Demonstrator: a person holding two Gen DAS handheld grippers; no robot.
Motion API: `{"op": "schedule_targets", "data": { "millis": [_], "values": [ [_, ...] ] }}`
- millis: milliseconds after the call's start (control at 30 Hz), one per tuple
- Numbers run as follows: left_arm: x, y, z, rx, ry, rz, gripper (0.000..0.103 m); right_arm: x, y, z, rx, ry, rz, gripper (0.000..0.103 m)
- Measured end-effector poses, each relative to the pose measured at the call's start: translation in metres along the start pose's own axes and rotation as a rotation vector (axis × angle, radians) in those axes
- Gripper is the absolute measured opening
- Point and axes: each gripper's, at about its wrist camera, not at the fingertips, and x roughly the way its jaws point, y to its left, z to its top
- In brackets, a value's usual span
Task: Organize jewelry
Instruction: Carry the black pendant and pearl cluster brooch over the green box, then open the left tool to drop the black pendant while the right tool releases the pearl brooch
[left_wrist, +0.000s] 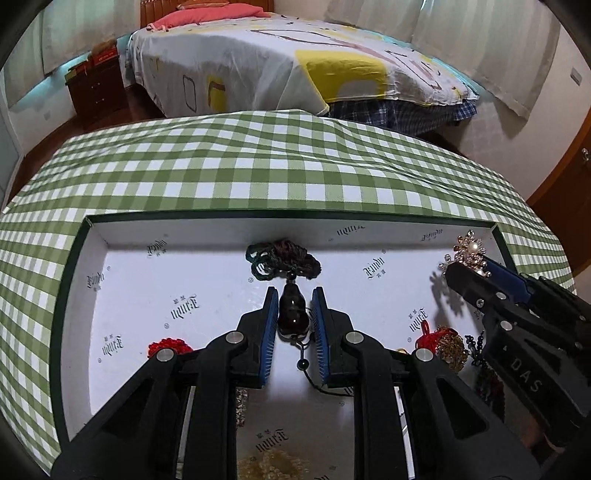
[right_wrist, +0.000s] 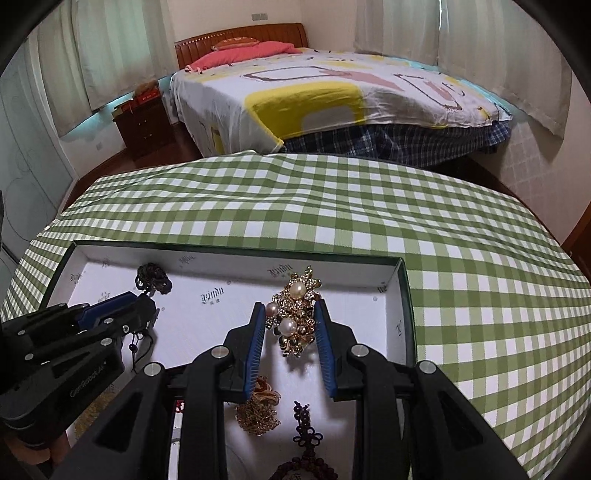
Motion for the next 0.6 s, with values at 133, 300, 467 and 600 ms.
{"op": "schedule_targets", "data": {
  "millis": [133,300,467,600],
  "values": [
    [0.002,0.000,0.001,-0.009,-0.002,-0.006,0.021,0.000,-0.001,0.000,0.002,0.001,-0.006,0.032],
    [0.000,0.002,0.000,-0.018,-0.007,-0.008,0.035,-0.003,0.000,0.000,-0.004,-0.010,-0.011,0.043],
    [-0.006,0.006,-0.002,-0.037,-0.027,-0.008,0.051,-0.006,-0.001,0.000,-0.003,-0.029,-0.014,0.046],
    [-0.015,0.006,-0.002,-0.042,-0.074,-0.001,0.063,-0.010,0.000,-0.001,-0.006,-0.052,-0.020,0.058]
  ]
}}
